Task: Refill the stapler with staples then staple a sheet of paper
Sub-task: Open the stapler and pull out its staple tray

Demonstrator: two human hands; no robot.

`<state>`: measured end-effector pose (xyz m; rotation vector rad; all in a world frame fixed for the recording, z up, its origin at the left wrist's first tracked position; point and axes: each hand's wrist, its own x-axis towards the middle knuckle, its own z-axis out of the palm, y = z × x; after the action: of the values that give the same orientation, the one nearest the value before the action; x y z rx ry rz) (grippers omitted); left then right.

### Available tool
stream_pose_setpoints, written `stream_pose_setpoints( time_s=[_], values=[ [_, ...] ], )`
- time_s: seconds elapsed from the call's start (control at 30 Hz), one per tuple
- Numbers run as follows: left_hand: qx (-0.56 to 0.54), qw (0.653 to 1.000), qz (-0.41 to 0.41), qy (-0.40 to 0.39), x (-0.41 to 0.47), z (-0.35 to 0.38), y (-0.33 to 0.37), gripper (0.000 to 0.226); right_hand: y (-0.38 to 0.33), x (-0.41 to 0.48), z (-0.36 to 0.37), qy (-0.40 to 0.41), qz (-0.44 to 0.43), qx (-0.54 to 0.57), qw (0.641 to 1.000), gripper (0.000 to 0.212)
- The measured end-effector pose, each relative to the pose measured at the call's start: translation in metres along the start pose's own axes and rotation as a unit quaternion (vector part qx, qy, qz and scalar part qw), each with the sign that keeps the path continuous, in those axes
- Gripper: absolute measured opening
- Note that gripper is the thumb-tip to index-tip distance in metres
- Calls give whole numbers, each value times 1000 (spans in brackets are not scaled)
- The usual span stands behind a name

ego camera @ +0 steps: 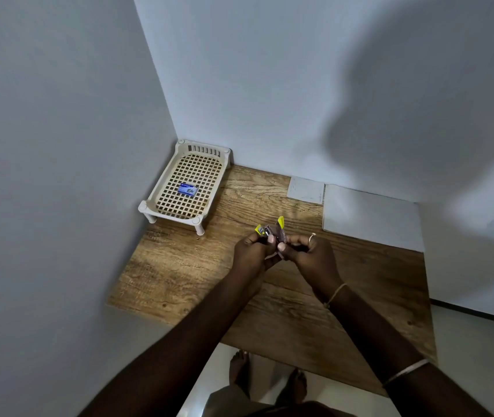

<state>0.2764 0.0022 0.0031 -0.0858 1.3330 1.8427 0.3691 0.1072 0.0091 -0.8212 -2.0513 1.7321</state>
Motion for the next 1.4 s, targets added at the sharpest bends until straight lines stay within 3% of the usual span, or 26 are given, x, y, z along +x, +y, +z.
stream_pose_setpoints(
  time_s=[0.43,0.73,0.83,1.0,1.13,1.27,1.4],
  values=[
    [-145,989,9,7,9,13,21,10,-7,-4,-6,106,-3,143,984,12],
    [-172,984,27,-25,7,18,22,11,5,-17,-22,96,23,236,967,25],
    [-178,983,39,-36,7,14,14,10,14,-18,-31,85,39,220,971,23],
    [-68,995,55,-45,8,-1,-5,19,31,-22,-52,72,47,174,981,22],
    [44,995,73,-44,2,-21,-19,14,47,-29,-71,33,29,109,993,23],
    [214,966,140,-27,-1,-37,-30,23,67,-36,-83,-1,13,55,998,23],
    [304,942,144,-11,-2,-47,-43,29,85,-43,-87,1,12,2,1000,23]
  ],
)
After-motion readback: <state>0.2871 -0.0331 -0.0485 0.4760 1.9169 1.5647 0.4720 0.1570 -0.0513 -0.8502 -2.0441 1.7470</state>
